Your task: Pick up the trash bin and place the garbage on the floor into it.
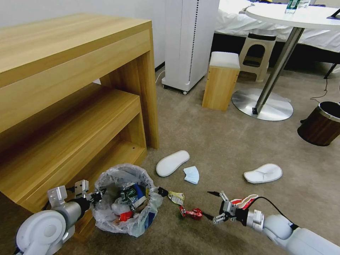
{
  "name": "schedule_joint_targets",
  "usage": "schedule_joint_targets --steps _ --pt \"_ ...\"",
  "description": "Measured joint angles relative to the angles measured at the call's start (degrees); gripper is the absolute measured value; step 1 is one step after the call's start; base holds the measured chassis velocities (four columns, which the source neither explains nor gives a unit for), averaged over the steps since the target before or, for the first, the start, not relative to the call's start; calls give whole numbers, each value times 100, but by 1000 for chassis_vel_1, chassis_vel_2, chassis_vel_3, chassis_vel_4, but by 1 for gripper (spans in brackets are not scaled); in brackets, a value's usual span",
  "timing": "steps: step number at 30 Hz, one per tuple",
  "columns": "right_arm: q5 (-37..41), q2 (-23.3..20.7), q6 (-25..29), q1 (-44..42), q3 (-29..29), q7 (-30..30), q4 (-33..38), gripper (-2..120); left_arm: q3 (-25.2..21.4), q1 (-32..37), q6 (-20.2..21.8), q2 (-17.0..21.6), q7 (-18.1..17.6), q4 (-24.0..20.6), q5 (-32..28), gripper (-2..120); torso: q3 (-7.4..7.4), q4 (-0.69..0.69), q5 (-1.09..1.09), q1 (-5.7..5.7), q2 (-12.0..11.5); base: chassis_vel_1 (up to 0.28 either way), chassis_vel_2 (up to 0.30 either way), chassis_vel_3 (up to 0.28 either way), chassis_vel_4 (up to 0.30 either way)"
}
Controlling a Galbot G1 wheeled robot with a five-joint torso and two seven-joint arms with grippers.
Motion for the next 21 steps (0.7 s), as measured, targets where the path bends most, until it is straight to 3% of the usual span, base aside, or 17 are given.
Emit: schedule_joint_targets --steps 10,16,21 --pt "273 -16 -162 180 -595 207 -64 100 15 -23 1 -24 6 64 33 0 0 0 1 0 0 0 0 0 0" --pt "168 -162 -539 255 -846 1019 178 95 41 -24 -5 -36 47 107 102 0 0 0 -1 0 0 0 0 0 0" --pt "-31 -233 -887 247 -875 1540 405 97 67 -36 -12 -61 79 125 172 0 0 0 0 0 0 0 0 0 0"
